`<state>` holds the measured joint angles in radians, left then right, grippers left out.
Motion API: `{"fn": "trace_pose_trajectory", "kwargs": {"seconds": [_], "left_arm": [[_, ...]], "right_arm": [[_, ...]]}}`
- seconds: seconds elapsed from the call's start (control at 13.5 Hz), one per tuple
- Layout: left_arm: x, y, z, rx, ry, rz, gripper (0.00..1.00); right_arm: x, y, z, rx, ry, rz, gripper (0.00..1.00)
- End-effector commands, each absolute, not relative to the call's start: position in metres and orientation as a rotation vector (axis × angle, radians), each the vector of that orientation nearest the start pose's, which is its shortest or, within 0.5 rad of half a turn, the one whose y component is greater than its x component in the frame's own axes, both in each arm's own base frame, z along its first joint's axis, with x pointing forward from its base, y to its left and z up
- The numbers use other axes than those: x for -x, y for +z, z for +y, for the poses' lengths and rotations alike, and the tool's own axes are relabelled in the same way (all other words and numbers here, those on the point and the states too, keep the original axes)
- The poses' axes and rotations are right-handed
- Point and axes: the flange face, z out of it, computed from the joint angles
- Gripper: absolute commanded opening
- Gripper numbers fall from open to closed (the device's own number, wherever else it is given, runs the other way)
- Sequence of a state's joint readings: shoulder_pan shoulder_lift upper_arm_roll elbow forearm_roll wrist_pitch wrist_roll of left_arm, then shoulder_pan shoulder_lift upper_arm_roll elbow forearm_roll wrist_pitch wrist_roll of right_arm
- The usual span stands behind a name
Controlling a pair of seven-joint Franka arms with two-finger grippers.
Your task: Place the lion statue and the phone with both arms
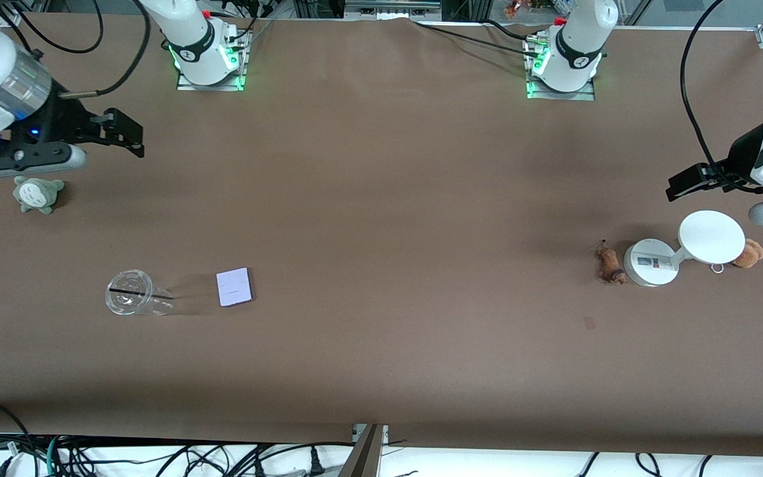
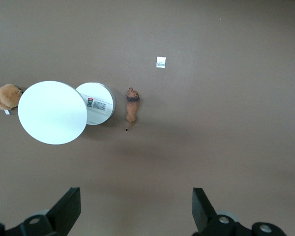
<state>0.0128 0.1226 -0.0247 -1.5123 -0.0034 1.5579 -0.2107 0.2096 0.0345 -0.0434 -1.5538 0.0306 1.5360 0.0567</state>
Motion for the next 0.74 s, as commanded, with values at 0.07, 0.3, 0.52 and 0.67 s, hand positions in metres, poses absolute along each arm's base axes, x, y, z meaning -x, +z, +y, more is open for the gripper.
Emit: {"fn": "trace_pose_trajectory", "kwargs": {"seconds": [0.07,0.3,0.52,0.67], "left_arm": [[-0.591,0.586,-0.006,3.152,0.121,-0.292,1.00],[-0.591,0.587,-0.006,3.152,0.119,-0.292,1.00],[-0.591,0.587,-0.006,3.152,0.119,-0.294,1.00],[-0.591,0.586,-0.006,3.152,0.121,-0.292,1.00]], "right_arm": [[-0.552,0.605,0.094,3.090,0.062,-0.183,1.00],[-0.558,0.606,0.094,3.088,0.037,-0.216,1.00],[-0.568,0.608,0.095,3.092,0.017,-0.212,1.00],[-0.572,0.607,0.094,3.098,0.014,-0.227,1.00]]}}
